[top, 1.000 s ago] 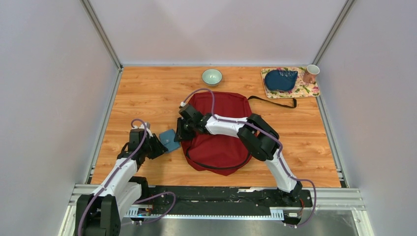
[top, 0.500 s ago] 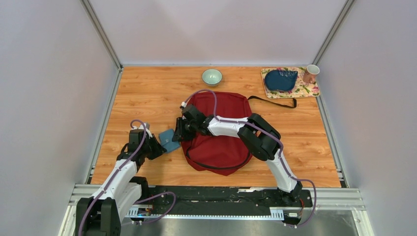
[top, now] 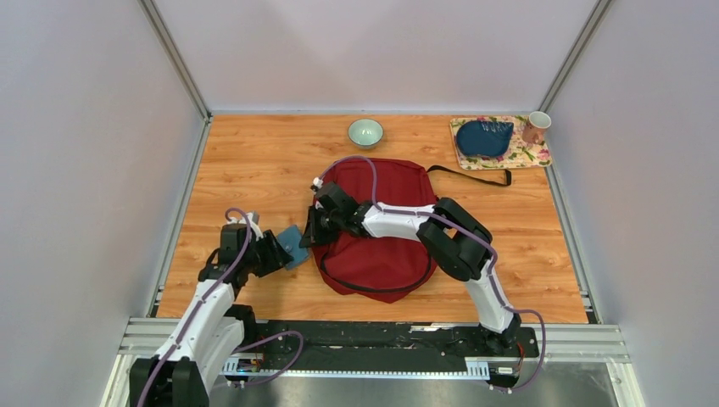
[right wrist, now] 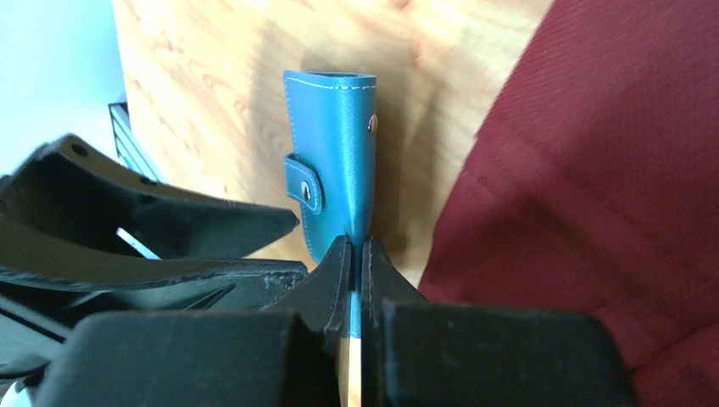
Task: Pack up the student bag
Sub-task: Pick up the personal item from the center of the board.
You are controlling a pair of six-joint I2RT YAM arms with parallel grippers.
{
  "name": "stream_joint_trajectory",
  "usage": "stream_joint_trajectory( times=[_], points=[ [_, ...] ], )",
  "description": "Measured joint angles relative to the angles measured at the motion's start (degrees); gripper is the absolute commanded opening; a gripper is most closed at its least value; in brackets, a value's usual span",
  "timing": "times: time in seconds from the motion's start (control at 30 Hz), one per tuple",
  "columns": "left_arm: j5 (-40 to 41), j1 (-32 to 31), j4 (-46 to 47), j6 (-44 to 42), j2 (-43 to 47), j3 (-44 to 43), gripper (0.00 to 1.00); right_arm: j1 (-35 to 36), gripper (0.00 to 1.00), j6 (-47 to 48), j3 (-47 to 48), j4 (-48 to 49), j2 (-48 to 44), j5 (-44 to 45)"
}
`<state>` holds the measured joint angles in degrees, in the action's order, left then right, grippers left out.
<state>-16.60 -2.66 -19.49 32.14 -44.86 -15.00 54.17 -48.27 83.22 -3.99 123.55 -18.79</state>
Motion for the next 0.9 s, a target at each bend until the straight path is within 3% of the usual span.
stream_joint_trajectory(
  times=[0.07,0.4,0.57,0.77,0.9],
  points=[
    [0.26,-0.02,-2.51,-1.44,1.75,-1.84,0.79,0.59,0.00,0.02,-0.59,0.00,-1.05,-0.24],
    [7.50,-0.11,-16.35,-10.32,8.37,-22.58,0.80,1.77,0.00,0.50,-5.22,-0.26,-11.50,0.74],
    [8.17,-0.11,-19.65,-12.39,9.14,-29.22,0.81,2.29,0.00,2.62,-8.17,-3.78,-20.65,7.52],
    [3.04,-0.11,-19.52,-10.97,9.33,-30.25,0.81,2.64,0.00,4.00,-14.78,-6.86,-34.29,15.80],
    [-5.66,-0.22,-11.32,-5.49,9.97,-27.39,0.81,2.64,0.00,3.43,-20.24,-7.17,-41.83,18.16]
  ],
)
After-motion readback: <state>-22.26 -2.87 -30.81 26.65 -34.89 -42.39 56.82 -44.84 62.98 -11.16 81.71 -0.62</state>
